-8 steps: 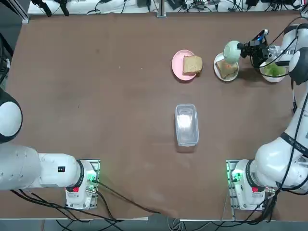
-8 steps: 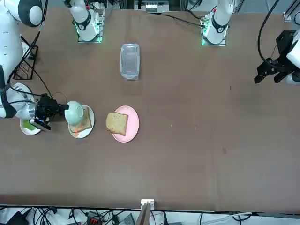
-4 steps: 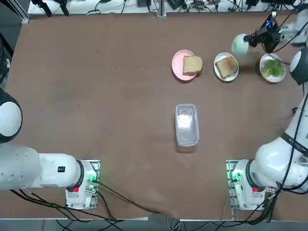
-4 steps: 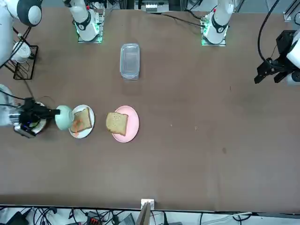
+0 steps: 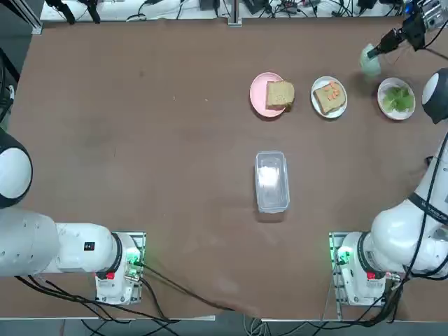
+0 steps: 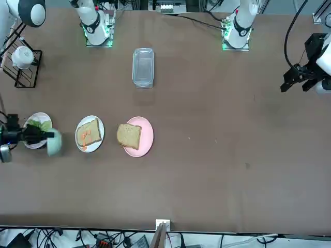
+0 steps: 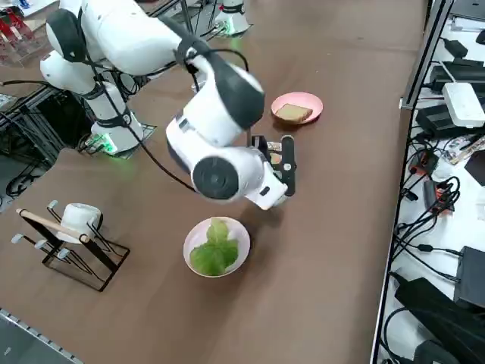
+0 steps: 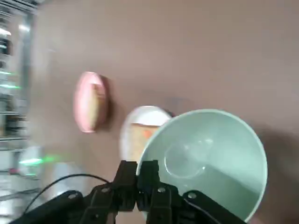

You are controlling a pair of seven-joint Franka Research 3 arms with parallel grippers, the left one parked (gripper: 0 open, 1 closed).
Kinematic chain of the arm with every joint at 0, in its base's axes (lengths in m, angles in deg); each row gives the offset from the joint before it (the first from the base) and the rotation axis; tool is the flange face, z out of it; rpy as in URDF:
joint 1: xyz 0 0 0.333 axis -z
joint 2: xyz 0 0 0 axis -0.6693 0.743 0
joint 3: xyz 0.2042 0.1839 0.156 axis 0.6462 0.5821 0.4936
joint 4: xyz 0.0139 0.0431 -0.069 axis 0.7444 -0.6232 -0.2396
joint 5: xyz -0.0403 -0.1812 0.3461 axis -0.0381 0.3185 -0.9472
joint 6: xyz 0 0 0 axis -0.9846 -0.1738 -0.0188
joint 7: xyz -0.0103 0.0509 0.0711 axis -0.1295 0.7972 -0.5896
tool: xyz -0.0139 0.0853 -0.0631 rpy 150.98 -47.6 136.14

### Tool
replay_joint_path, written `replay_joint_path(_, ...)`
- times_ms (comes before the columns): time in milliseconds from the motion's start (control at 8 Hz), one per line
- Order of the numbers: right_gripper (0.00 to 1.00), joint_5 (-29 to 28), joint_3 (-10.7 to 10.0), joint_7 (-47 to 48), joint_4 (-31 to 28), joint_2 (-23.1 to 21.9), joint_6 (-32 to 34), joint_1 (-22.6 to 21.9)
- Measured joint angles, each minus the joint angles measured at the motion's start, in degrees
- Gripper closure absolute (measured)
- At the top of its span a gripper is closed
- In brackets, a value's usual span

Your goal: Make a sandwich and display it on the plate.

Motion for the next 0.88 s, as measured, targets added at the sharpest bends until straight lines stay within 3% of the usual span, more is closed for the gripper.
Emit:
replay_joint_path(375,0.97,15.95,0.15,-1.72,0.65,0.85,-18.95,-2.2)
replay_joint_path(875,0.97,28.8,0.11,-1.9,0.58,4.94,-36.34,-2.25)
